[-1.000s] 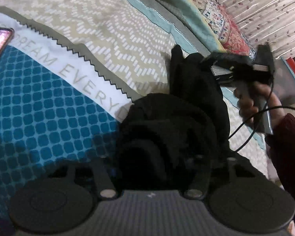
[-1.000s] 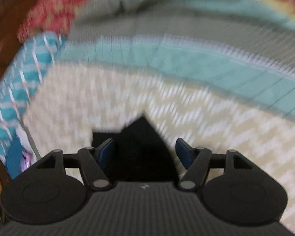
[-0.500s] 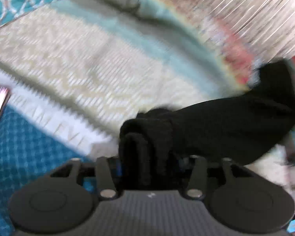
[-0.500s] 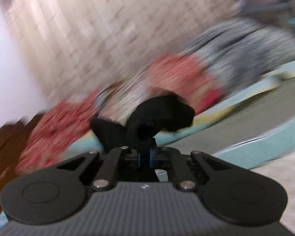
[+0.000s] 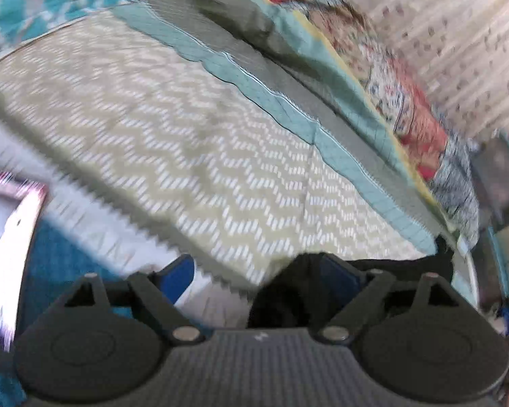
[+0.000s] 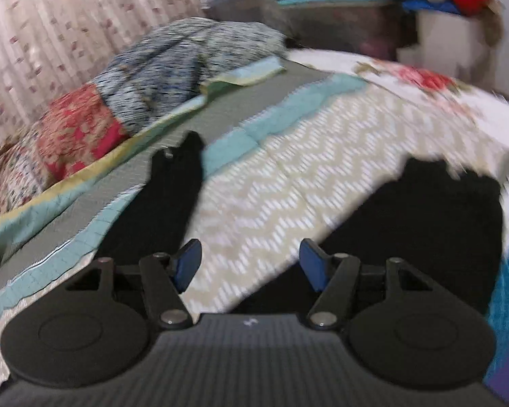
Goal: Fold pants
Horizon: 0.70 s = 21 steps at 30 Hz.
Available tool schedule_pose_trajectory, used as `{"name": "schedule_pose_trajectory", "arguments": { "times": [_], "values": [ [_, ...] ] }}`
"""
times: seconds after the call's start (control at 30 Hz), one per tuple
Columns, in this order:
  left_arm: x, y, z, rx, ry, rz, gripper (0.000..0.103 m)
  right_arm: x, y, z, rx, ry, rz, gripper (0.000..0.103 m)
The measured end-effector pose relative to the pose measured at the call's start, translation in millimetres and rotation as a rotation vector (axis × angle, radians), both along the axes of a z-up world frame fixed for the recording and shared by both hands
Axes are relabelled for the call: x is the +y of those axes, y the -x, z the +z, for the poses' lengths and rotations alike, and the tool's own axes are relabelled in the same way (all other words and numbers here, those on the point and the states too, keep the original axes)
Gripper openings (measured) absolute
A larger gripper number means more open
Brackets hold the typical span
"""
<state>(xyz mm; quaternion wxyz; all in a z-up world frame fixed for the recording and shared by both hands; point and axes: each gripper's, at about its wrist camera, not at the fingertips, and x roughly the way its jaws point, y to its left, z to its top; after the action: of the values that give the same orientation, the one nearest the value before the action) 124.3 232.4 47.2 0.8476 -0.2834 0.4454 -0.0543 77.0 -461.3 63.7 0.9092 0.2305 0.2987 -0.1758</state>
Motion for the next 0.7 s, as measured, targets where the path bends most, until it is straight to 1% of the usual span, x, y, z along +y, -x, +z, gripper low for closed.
{"name": "schedule_pose_trajectory", "arguments": {
  "times": [0.03, 0.07, 0.1, 0.17, 0.2, 0.23, 0.27, 0.3, 0.33, 0.37, 0.4, 0.47, 0.5, 0.57, 0.6, 0.63, 0.67, 0.7],
  "values": [
    [-6.8, -11.9, -4.7, 0.021, -0.019, -0.026, 0.085, -1.6, -7.9, 3.3, -0.008, 0.012, 0.026, 0.067],
    [-16.5, -24.2, -11.3, 0.037, -0.030, -0.072, 0.085, 5.2, -20.0, 9.4, -0.018, 0.027, 0.059, 0.067],
    [-26.9, -31.9, -18.2, 0.050, -0.036, -0.115, 0.085, 7.0, -26.0, 9.8, -0.025, 0.041, 0.088, 0.067],
    [-55.2, -43.5, -31.6, 0.092, -0.081, -0.190, 0.085, 16.4, -54.6, 17.9, -0.031, 0.083, 0.148, 0.067],
    [-72.6, -44.6, -36.0, 0.094, -0.109, -0.242, 0.079, 21.1, -72.7, 19.5, -0.023, 0.100, 0.167, 0.067],
    [-88.0, -40.6, -37.4, 0.083, -0.140, -0.286, 0.063, 22.3, -93.1, 18.0, -0.009, 0.106, 0.177, 0.067],
    [-102.1, -35.5, -36.7, 0.064, -0.194, -0.322, 0.053, 20.4, -113.3, 15.2, 0.004, 0.099, 0.171, 0.067],
    [-114.3, -29.3, -34.0, 0.039, -0.267, -0.344, 0.042, 15.3, -132.1, 11.0, 0.013, 0.081, 0.158, 0.067],
    [-122.5, -20.7, -30.0, 0.007, -0.327, -0.355, 0.036, 12.8, -144.8, 8.1, 0.017, 0.062, 0.140, 0.067],
    [-125.1, -13.7, -25.1, -0.016, -0.355, -0.355, 0.032, 6.6, -161.0, 3.9, 0.018, 0.038, 0.119, 0.067],
    [-125.0, -6.1, -20.2, -0.033, -0.364, -0.349, 0.030, 3.1, -171.4, 0.8, 0.019, 0.025, 0.104, 0.067],
    [-116.8, 8.9, -7.6, -0.066, -0.348, -0.308, 0.028, -4.5, -195.3, -5.1, 0.028, 0.037, 0.064, 0.067],
    [-111.6, 15.3, -2.5, -0.080, -0.333, -0.285, 0.027, -10.3, -211.1, -9.5, 0.035, 0.045, 0.048, 0.066],
    [-105.1, 22.5, 3.0, -0.096, -0.297, -0.255, 0.031, -20.3, -231.0, -16.7, 0.046, 0.017, 0.019, 0.066],
    [-103.5, 24.6, 4.0, -0.094, -0.287, -0.237, 0.042, -26.9, -239.6, -22.0, 0.048, -0.009, 0.000, 0.066],
    [-103.1, 18.8, 3.8, -0.083, -0.292, -0.223, 0.059, -34.1, -248.0, -28.0, 0.047, -0.037, -0.021, 0.066],
    [-104.1, 12.6, 2.5, -0.074, -0.309, -0.210, 0.066, -41.6, -254.8, -34.6, 0.046, -0.069, -0.041, 0.066],
    [-103.9, 8.0, 2.2, -0.066, -0.330, -0.197, 0.079, -48.2, -261.0, -39.2, 0.050, -0.095, -0.057, 0.065]
  ]
}}
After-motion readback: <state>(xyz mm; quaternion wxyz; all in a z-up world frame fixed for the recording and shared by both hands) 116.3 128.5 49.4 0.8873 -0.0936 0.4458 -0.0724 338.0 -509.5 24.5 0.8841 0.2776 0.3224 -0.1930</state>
